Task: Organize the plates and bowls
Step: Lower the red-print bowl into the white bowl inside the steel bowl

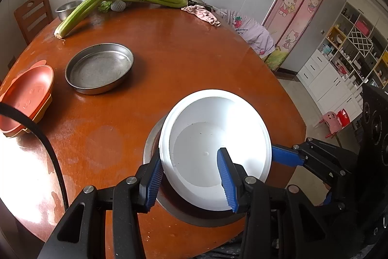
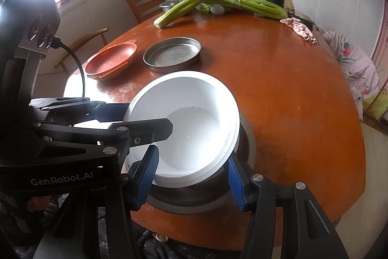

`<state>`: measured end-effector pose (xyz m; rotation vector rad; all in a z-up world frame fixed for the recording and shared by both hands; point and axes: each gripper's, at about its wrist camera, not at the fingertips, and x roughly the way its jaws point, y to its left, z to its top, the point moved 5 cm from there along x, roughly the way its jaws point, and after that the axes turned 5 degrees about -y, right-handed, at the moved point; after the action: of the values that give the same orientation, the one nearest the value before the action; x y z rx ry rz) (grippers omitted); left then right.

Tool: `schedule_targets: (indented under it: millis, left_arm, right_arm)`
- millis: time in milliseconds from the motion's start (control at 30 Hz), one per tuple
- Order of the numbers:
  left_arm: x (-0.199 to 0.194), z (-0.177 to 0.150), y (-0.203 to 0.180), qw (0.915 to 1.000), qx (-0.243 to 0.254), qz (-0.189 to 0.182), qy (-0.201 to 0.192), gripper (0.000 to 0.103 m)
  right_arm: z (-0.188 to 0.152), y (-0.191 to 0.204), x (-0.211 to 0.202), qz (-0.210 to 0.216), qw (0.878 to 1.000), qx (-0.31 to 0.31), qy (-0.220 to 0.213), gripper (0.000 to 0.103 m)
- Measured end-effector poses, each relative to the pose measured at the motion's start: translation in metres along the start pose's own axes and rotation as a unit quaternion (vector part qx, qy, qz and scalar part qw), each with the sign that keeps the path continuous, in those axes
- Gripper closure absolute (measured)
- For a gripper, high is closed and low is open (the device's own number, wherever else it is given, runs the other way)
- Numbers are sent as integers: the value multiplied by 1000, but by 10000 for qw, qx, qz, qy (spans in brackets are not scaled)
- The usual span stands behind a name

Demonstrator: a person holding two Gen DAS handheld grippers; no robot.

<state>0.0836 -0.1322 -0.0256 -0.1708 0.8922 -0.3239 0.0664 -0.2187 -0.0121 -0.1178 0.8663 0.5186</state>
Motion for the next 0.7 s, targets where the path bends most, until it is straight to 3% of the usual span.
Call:
schedule_targets:
  millis: [700]
  left_arm:
    - [2, 0, 5, 10000, -50, 54, 6, 59]
  right_arm:
    - [1, -6, 4, -172, 9999, -8, 1, 46]
